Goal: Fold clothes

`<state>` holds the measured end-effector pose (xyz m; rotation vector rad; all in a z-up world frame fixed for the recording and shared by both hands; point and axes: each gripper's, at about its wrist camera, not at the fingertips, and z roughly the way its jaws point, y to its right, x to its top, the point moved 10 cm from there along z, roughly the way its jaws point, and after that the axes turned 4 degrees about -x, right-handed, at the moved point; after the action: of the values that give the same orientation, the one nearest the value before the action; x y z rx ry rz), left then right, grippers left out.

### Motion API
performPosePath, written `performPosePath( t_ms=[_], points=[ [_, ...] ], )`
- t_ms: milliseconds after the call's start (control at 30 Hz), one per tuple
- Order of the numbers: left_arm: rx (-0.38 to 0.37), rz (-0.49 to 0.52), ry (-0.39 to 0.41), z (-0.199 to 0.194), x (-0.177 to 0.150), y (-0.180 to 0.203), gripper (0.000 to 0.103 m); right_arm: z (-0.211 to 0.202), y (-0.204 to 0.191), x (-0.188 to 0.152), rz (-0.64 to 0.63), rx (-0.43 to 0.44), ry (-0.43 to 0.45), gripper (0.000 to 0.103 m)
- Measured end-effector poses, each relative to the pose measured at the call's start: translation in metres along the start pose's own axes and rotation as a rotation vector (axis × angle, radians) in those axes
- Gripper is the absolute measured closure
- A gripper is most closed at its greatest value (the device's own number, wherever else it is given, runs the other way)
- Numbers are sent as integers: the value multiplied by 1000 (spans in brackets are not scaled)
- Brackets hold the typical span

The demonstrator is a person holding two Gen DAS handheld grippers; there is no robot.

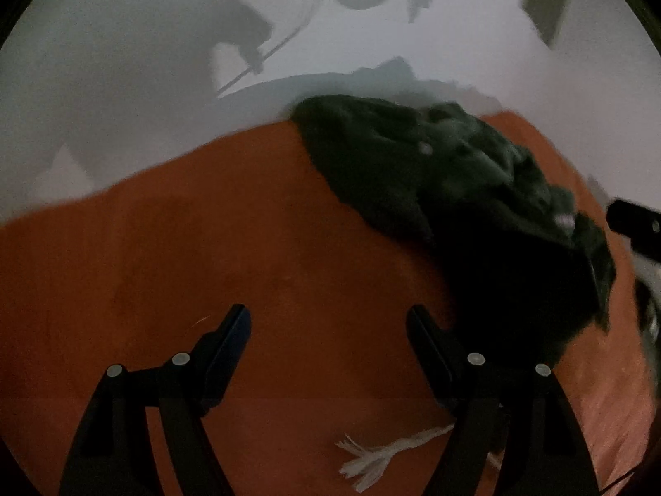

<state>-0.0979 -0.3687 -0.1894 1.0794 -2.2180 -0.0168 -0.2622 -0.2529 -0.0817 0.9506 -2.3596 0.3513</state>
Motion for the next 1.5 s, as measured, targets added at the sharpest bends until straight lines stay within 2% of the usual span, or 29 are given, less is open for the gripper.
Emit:
performPosePath(
  t_ms=[233,300,400,600,733,900,933,967,1000,1033,1100,1167,1267,1367,1433,1500],
  points=[
    [-170,-190,-43,5,-6,-17,25,19,-26,2,-13,12,-14,0],
    [-157,-172,-32,3,-5,-17,25,28,-34,0,-37,9,-30,0],
    [-98,-141,-27,7,-4,-24,25,43,-44,2,-78,-4,-48,0],
    [-62,-191,-56,30,-8,-44,25,83,-67,24,-116,7,-65,0],
    [-46,-244,-83,39,-16,-55,25,135,-84,25,-130,-10,-146,0],
    [-42,-261,-92,45,-19,-57,25,190,-95,-2,-144,-24,-252,1],
    [-39,-263,-94,46,-19,-58,25,196,-94,-9,-163,-39,-259,4],
    [-35,-264,-95,47,-19,-58,25,202,-94,-15,-181,-55,-266,32],
    [-32,-266,-96,48,-20,-59,25,207,-94,-21,-200,-70,-273,69],
    [-29,-268,-98,50,-20,-59,25,207,-91,-25,-181,-52,-277,95],
    [-46,-265,-97,49,-19,-56,25,194,-81,-21,-102,17,-248,98],
    [-66,-262,-97,49,-17,-52,25,159,-71,-3,-81,52,-133,98],
    [-96,-284,-104,47,-19,-46,25,98,-66,18,-208,45,45,99],
    [-148,-315,-108,43,-22,-38,25,73,-66,21,-272,54,54,99],
    [-182,-272,-106,43,-18,-33,25,55,-65,23,-247,83,65,99],
    [-127,-271,-108,43,-16,-41,25,29,-62,27,-218,104,102,99]
  ],
)
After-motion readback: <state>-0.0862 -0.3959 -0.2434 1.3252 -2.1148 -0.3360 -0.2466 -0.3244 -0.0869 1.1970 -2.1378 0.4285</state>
